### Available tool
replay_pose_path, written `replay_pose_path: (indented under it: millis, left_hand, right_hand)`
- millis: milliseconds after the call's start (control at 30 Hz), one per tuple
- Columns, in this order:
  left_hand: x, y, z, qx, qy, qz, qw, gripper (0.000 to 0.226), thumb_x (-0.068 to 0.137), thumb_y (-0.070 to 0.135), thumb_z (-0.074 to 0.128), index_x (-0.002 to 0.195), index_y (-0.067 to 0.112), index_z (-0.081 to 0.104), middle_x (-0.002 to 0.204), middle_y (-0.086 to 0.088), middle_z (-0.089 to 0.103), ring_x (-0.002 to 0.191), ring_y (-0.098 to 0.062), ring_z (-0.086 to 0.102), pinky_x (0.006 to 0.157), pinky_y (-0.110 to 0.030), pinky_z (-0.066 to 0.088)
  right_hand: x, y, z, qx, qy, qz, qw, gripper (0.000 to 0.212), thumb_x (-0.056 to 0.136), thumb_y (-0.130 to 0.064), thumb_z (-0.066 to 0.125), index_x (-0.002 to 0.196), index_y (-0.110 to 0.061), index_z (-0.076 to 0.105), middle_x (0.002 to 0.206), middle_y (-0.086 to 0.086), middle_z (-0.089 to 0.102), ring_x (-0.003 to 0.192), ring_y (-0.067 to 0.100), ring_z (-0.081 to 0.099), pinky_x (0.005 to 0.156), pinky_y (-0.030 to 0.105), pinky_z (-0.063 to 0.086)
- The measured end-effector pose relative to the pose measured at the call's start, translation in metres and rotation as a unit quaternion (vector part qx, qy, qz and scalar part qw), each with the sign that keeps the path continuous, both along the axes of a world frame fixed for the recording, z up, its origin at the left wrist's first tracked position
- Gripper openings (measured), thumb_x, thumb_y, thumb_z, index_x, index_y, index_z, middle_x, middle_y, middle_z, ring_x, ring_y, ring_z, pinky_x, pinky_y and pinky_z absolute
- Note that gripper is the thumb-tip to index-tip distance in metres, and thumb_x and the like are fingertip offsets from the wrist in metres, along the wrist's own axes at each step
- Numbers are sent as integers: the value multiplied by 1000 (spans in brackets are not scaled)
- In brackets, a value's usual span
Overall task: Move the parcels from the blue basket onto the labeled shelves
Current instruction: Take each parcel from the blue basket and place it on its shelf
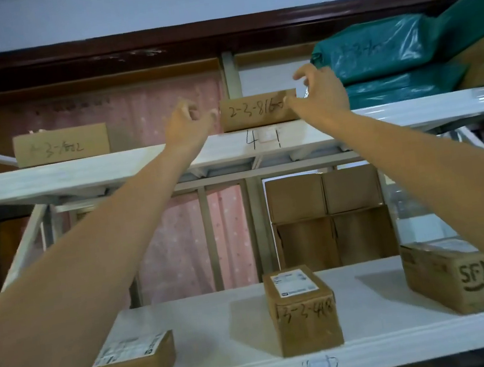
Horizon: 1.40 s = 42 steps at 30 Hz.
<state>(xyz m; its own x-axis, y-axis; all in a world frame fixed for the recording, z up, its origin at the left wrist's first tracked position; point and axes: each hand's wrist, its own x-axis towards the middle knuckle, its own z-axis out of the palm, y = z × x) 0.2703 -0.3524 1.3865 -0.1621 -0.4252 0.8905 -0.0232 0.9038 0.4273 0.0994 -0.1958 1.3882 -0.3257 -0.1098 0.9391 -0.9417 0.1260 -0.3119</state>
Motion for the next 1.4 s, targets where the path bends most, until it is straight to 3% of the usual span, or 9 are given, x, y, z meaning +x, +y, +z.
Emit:
replay_pose_path:
  millis: [233,367,467,600,867,1067,1167,1267,1400]
  left_hand:
    - [-34,-3,2,59,-9,35,998,47,88,44,61,124,15,54,117,1,61,103,-15,56,94,-34,47]
    - [-37,-8,2,57,-6,39,998,36,87,43,63,114,19,63,112,3,68,107,-17,61,100,-39,47]
    - [-36,-10,2,55,-7,40,998,29,85,42,65,106,22,65,107,4,69,106,-17,62,101,-39,46]
    - [-36,-13,2,46,-12,53,997,23,84,44,66,99,26,64,99,8,68,103,-15,63,100,-39,47]
    - [-39,-19,4,33,-17,73,997,34,84,44,65,109,21,68,108,5,71,105,-15,63,99,-38,47]
    - [-19,-10,-4,26,-5,55,998,37,88,35,64,117,12,61,112,0,64,101,-14,58,87,-24,46]
    - [9,-3,-26,-19,83,68,994,24,89,25,62,108,11,62,106,-2,66,96,-12,60,85,-19,47]
    - [35,-3,-78,-60,106,66,990,7,86,16,60,92,13,57,91,1,61,81,-6,55,71,-7,41]
    - [69,-34,-166,19,52,86,995,8,88,10,61,95,12,57,87,5,57,74,1,51,67,-5,41]
  right_hand:
    - [-46,-2,-4,63,-36,55,996,49,90,-37,61,136,-26,48,120,5,66,111,24,59,91,34,47]
    - [-42,-16,0,42,-30,115,992,43,89,-32,60,132,-29,52,107,-2,70,99,17,63,78,28,46]
    - [-40,-24,1,38,-16,111,993,40,90,-32,60,129,-30,52,106,-3,72,92,13,62,72,25,42]
    - [-42,-28,2,43,-11,78,996,41,90,-32,60,130,-30,52,111,-1,72,102,18,64,74,27,43]
    - [-40,-28,1,60,-4,54,997,41,93,-33,57,133,-29,48,115,-1,71,103,19,64,73,26,40]
    - [-30,-18,-10,14,-4,69,998,51,93,-35,56,140,-21,41,125,7,62,110,21,59,88,29,45]
    - [-11,-16,-39,-82,44,74,993,44,89,-31,58,128,-12,49,117,9,59,102,17,58,82,22,47]
    - [17,-26,-89,-152,58,126,979,35,84,-26,59,112,-5,54,105,12,58,90,17,54,73,18,42]
    - [53,-60,-173,-24,-7,236,972,24,83,-18,62,104,-9,56,99,7,57,83,12,53,76,24,50]
